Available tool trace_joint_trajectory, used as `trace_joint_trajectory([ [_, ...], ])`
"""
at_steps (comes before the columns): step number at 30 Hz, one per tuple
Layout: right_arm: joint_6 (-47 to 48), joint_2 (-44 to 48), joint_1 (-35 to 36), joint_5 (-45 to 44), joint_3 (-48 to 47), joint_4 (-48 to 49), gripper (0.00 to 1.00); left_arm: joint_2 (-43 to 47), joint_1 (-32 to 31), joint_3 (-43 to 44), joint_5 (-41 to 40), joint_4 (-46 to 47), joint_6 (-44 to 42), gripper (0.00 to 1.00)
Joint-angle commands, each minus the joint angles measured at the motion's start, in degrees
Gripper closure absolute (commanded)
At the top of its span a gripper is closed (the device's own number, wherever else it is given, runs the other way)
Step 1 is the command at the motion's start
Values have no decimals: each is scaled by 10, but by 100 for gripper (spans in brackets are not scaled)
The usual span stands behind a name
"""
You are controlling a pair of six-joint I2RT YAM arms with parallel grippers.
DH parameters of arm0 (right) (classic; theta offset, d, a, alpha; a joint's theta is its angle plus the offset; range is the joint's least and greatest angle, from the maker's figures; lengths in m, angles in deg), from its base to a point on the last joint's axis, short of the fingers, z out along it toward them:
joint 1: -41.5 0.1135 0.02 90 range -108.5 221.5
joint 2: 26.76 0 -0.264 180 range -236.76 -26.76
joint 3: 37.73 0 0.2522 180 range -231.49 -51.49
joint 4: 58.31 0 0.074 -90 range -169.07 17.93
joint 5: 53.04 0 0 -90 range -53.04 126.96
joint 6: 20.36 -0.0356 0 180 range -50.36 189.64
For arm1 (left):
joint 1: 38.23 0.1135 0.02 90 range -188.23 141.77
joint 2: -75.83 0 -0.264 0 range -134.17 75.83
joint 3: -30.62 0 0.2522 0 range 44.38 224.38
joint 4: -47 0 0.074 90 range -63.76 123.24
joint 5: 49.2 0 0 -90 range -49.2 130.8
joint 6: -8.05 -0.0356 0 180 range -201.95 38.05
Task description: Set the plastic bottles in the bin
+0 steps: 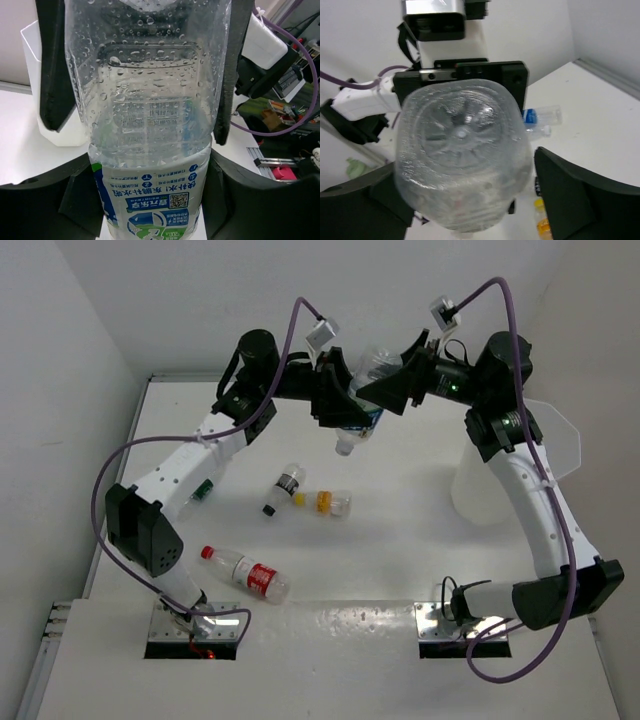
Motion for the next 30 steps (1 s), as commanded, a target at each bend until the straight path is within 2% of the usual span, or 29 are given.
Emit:
trace_joint_trajectory([
  [1, -35, -19, 1, -36, -19, 84, 18, 9, -28, 25, 40, 48, 3, 67],
  [3, -53, -21, 4, -32, -17, 96, 31, 9, -28, 20, 40, 48, 3, 67],
  [4, -56, -21, 4, -30, -16, 101, 37, 9, -28, 14, 40, 48, 8, 64],
  [5, -60, -20, 3, -28, -15, 104, 46, 9, -28, 6, 40, 48, 8, 58],
  [6, -60, -14, 2, -29, -15, 98, 51, 9, -20, 6, 32, 41, 8, 42],
  [7, -57, -13, 1, -33, -17, 93, 57, 15, -12, 0, 24, -6, -3, 1],
  [8, -52, -11, -10, -39, -20, 69, 67, 16, 13, -1, 7, -28, -9, 0],
  [10, -41, 5, -23, -47, -22, 52, 79, 22, 49, -7, 15, -55, -20, 0],
  [11, -22, 7, -45, -55, -29, 11, 84, 16, 69, 1, 41, -99, -38, 0],
  [13, 16, 24, -82, -61, -36, -34, 85, 0, 132, 34, 85, -157, -73, 0],
  [14, 63, 33, -106, -65, -47, -73, 85, -17, 155, 46, 107, -242, -127, 0],
  [16, 107, 40, -150, -85, -59, -167, 88, -17, 229, 38, 153, -280, -150, 0],
  [17, 183, 39, -171, -102, -95, -228, 91, -17, 253, 22, 165, -280, -150, 0],
  [18, 205, 37, -195, -118, -109, -284, 91, -10, 294, -17, 172, -280, -158, 0],
  [20, 261, 27, -222, -127, -150, -326, 92, 30, 322, -64, 178, -244, -158, 0],
  [21, 269, 27, -265, -123, -155, -364, 92, 47, 330, -94, 178, -146, -100, 0],
  [22, 274, 28, -281, -116, -161, -370, 92, 77, 330, -151, 178, -84, -61, 0],
  [23, 283, 29, -304, -112, -159, -376, 92, 87, 330, -166, 166, -49, -42, 0],
  [24, 285, 31, -324, -97, -159, -385, 92, 95, 325, -166, 111, -127, -109, 0],
  [25, 283, 32, -332, -94, -156, -388, 92, 96, 311, -115, 51, -258, -207, 0],
  [26, 285, 37, -344, -93, -156, -389, 92, 88, 287, -63, -38, -498, -413, 0],
  [27, 286, 37, -351, -93, -158, -393, 91, 88, 249, -22, -129, -548, -471, 0],
  [28, 285, 38, -358, -94, -157, -398, 91, 88, 172, -3, -289, -565, -498, 0],
  [30, 297, 39, -366, -103, -160, -405, 91, 120, 138, -30, -361, -547, -498, 0],
])
